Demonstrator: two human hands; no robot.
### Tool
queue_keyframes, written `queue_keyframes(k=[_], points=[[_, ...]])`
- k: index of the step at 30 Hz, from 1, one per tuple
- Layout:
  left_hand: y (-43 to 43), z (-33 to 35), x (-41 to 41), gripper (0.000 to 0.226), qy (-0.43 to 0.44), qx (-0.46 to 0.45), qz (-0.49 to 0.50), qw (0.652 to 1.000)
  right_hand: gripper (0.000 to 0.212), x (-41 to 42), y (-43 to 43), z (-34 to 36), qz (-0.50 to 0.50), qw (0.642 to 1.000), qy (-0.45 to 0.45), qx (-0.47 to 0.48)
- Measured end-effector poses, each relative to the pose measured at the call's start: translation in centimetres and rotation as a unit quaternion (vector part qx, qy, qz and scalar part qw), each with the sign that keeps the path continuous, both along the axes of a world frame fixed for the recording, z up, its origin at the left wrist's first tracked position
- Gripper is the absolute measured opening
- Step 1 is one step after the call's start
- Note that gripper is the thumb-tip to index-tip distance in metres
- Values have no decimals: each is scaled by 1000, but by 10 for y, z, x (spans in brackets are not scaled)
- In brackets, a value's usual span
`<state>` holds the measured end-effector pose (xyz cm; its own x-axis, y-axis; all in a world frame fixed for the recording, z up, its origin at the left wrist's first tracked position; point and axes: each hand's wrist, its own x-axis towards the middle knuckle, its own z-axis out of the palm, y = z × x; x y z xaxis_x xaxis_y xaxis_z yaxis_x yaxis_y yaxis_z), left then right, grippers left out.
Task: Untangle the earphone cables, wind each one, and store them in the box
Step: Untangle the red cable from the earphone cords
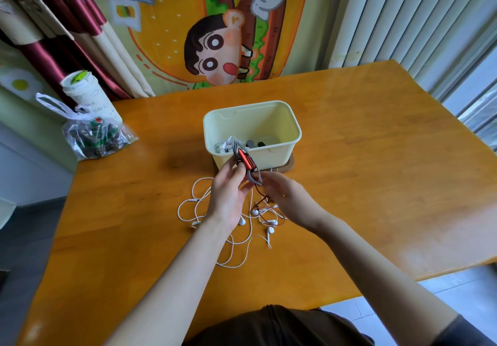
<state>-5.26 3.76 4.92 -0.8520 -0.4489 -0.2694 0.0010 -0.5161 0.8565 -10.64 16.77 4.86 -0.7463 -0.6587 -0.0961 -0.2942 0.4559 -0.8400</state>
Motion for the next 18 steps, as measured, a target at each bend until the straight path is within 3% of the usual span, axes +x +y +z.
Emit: queue_keyframes(k=[5,10,15,18], points=[[0,6,-1,27,27,-4,7,1000,12,8,-12,0,-7,997,-44,-63],[-11,8,-1,27,26,-14,34,999,15,-7,3,-2,-12,999,36,24],[-12,6,-2,28,20,-16,42,999,8,-17,15,0,-89,995,48,13],[-17,5,-1,27,19,-11,59,998,14,-22,21,0,-83,986,110,95]])
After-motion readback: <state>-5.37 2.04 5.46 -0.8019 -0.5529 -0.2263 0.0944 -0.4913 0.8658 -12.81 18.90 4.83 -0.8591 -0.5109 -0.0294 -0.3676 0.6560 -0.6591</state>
